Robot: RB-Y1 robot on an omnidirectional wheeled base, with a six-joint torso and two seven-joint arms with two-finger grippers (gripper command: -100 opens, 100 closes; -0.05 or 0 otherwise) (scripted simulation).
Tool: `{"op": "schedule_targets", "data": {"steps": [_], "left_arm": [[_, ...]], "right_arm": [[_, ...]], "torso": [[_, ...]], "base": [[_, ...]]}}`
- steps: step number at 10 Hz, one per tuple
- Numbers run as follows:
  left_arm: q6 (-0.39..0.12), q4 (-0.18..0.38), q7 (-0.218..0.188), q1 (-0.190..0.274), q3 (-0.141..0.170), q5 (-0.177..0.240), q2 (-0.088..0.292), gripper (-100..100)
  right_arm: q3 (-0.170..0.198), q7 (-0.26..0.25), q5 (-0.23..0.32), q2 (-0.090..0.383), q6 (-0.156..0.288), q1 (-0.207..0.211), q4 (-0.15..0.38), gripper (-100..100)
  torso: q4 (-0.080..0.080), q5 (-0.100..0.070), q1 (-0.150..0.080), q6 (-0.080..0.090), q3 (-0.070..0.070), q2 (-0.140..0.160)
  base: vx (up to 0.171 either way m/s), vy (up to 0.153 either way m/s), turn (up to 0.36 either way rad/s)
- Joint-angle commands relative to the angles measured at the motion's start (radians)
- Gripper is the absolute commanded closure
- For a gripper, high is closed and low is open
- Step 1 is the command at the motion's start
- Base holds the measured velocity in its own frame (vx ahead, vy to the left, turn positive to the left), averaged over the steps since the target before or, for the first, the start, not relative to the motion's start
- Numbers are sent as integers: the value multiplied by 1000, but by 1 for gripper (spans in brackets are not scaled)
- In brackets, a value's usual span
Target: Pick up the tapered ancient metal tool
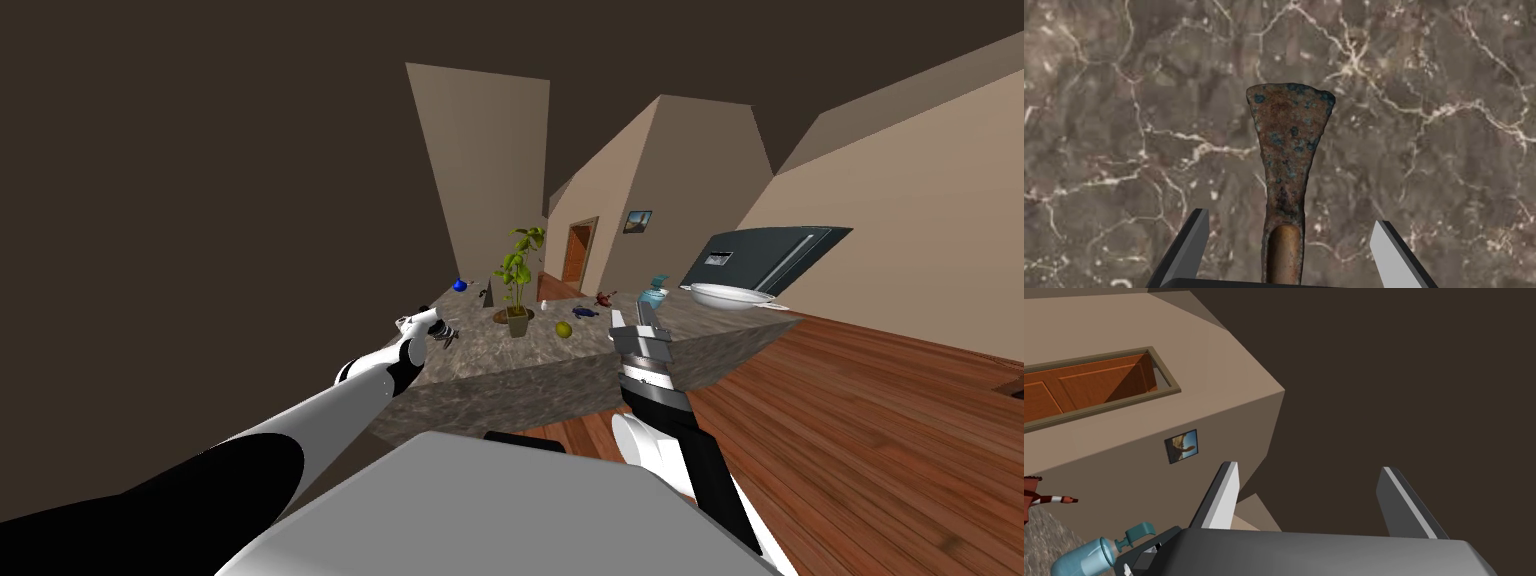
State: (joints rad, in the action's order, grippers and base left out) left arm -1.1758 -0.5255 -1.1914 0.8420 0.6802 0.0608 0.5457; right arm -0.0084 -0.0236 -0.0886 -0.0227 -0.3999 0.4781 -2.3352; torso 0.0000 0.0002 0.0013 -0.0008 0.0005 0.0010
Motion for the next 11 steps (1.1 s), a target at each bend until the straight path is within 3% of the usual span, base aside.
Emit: {"op": "schedule_targets", "data": {"steps": [1,2,5,6,10,11], "left_arm": [[0,0,0,0,0,0,0,0],[30,8,8,-20,0,7,-13,-100],[30,0,10,-29,0,8,-18,-100],[34,1,10,-30,0,9,-19,100],[34,1,11,-30,0,8,-19,100],[34,1,11,-30,0,8,-19,0]], "right_arm": [[0,0,0,0,0,0,0,0],[0,0,0,0,0,0,0,0],[0,0,0,0,0,0,0,0],[0,0,0,0,0,0,0,0],[0,0,0,0,0,0,0,0],[0,0,0,0,0,0,0,0]], "torso": [[0,0,0,0,0,0],[0,0,0,0,0,0],[0,0,-1,0,0,-1],[0,0,-1,0,0,0],[0,0,0,0,0,0],[0,0,0,0,0,0]], "base": [[0,0,0],[13,-17,48],[9,-12,33],[0,0,0],[0,0,0],[0,0,0]]}}
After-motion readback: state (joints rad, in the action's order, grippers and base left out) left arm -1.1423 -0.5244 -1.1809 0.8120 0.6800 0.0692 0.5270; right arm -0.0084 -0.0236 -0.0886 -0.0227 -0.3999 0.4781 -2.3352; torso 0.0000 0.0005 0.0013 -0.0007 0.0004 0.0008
